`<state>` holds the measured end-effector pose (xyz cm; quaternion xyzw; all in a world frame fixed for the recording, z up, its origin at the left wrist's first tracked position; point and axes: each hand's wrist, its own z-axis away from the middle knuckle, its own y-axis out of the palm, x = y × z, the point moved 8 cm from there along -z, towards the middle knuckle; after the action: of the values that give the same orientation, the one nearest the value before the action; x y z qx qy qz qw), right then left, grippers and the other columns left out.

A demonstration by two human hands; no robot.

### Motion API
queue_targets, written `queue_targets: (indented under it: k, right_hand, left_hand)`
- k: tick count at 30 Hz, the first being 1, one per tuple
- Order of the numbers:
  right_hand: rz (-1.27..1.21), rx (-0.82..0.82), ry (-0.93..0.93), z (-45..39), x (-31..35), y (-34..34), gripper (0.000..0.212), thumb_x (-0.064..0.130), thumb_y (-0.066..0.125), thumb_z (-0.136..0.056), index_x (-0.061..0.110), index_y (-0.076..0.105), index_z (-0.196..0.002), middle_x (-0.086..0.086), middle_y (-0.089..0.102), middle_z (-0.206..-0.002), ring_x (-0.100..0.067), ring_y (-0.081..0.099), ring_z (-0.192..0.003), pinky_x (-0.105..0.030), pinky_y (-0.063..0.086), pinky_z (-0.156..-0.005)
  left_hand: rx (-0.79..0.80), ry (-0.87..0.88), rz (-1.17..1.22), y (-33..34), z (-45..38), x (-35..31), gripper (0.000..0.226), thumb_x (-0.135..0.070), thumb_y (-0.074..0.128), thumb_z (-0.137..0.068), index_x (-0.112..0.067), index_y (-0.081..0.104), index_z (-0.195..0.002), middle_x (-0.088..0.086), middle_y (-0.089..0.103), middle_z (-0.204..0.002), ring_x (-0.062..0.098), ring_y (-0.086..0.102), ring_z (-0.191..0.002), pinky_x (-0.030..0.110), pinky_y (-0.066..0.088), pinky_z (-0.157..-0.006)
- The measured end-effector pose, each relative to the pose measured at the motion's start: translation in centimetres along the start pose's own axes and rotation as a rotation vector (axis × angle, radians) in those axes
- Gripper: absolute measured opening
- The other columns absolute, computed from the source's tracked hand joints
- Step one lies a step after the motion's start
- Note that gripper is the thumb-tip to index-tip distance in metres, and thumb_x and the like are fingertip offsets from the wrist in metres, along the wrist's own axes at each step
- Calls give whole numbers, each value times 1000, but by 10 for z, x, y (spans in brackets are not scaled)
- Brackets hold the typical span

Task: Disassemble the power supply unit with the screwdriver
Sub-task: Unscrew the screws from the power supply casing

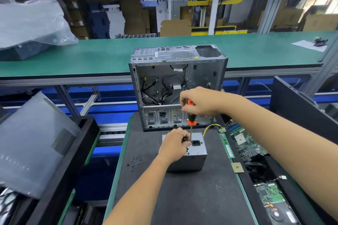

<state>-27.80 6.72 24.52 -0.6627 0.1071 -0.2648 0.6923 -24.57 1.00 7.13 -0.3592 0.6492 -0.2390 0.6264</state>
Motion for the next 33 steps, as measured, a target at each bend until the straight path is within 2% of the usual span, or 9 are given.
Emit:
queue_targets:
  k: [4,9,13,16,18,21,26,30,33]
  right_hand:
    - [-223,170,-64,7,4,4,21,10,61,-84,21,53,-100,2,63,-91,-22,58,-74,-35,48,-66]
    - [174,-47,131,0,-12,-4,45,58,44,-94,15,51,-83,-4,58,-81,-22,59,-68,-31,40,-57]
    - [-105,52,-4,2,-3,0,13,25,60,-92,20,51,-99,6,56,-75,-6,53,-51,-17,37,-46]
    - [-135,124,-51,4,2,3,26,11,65,-80,25,52,-98,7,52,-75,-12,47,-62,-24,38,-55]
    - [-120,76,-10,2,0,3,16,23,66,-82,23,53,-90,7,55,-75,-17,53,-66,-28,41,-56]
    - [67,-10,124,-1,-12,-1,41,55,46,-93,16,50,-79,-5,62,-75,-28,66,-68,-33,47,-58]
    - [-66,86,4,4,-8,0,13,26,56,-92,21,49,-101,2,62,-72,-10,58,-57,-32,44,-60]
    - [-122,139,-3,10,-8,0,30,9,61,-79,23,49,-102,-4,63,-89,-22,53,-76,-38,45,-68]
    - [33,37,75,9,-14,-1,28,45,57,-90,19,48,-93,-1,58,-82,-23,59,-75,-34,44,-63]
  left_hand:
    - [-9,12,-8,0,0,0,23,-17,63,-85,-30,49,-72,-13,49,-80,11,44,-84,27,36,-74]
    - [-7,9,-4,0,-1,0,26,-17,62,-85,-33,48,-71,-13,50,-81,10,44,-84,26,35,-74]
    - [-6,12,1,0,0,1,24,-16,62,-86,-32,50,-72,-13,50,-81,10,44,-84,26,35,-74]
    - [-12,18,0,-1,0,1,26,-15,63,-85,-32,49,-71,-14,48,-79,9,43,-82,25,33,-73]
    - [-10,24,-1,-1,-1,0,25,-15,62,-85,-31,50,-72,-15,48,-79,9,43,-82,25,33,-73]
    - [-3,29,10,-1,-1,0,23,-12,61,-86,-29,52,-74,-14,48,-80,9,43,-82,25,34,-73]
    - [3,28,18,-1,-2,2,30,-1,52,-85,-30,52,-77,-15,48,-80,10,43,-84,25,35,-74]
    - [2,33,35,-1,-3,3,30,-1,53,-84,-30,53,-77,-17,47,-78,11,43,-84,24,34,-74]
    - [-3,31,41,-1,-2,4,30,-1,53,-84,-30,53,-76,-16,48,-80,11,43,-83,27,38,-76]
